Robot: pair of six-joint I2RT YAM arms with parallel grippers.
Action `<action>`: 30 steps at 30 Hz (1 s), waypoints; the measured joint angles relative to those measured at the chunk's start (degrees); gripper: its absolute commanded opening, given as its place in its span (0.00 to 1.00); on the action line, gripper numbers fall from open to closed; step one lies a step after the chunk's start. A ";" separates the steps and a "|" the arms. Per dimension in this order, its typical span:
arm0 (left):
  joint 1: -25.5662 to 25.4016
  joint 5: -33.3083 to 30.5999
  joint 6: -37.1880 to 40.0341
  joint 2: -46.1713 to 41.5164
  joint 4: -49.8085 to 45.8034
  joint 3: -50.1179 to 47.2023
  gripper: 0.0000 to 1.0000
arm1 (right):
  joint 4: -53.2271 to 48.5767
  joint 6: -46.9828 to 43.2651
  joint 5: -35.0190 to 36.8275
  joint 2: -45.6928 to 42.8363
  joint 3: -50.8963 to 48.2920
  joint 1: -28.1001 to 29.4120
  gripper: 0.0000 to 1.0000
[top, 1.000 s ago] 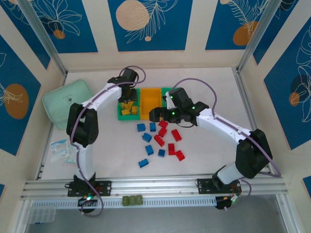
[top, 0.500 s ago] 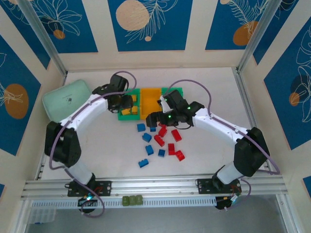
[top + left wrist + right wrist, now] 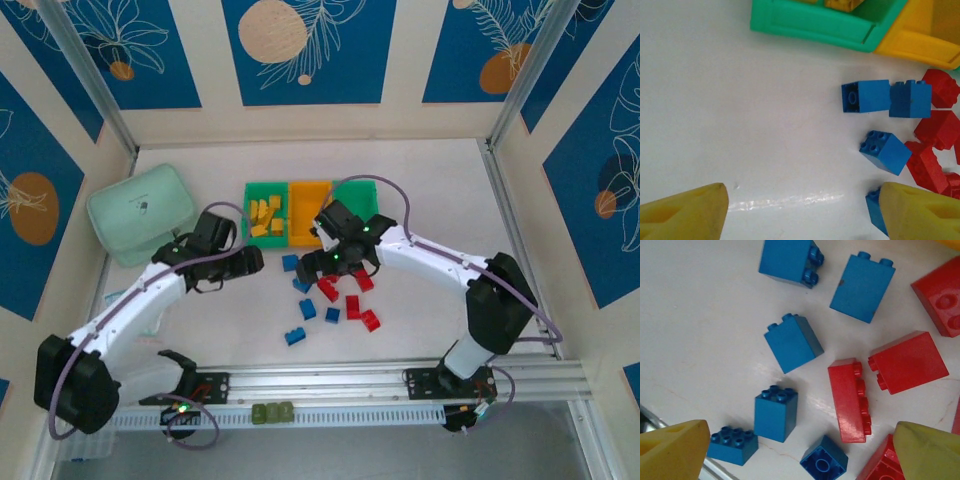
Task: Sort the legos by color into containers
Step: Pick up the lego from the center of the table.
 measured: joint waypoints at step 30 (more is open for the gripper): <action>0.00 1.11 -6.19 -12.39 -2.14 -7.50 0.99 | -1.97 -12.46 11.34 22.75 14.43 7.98 0.53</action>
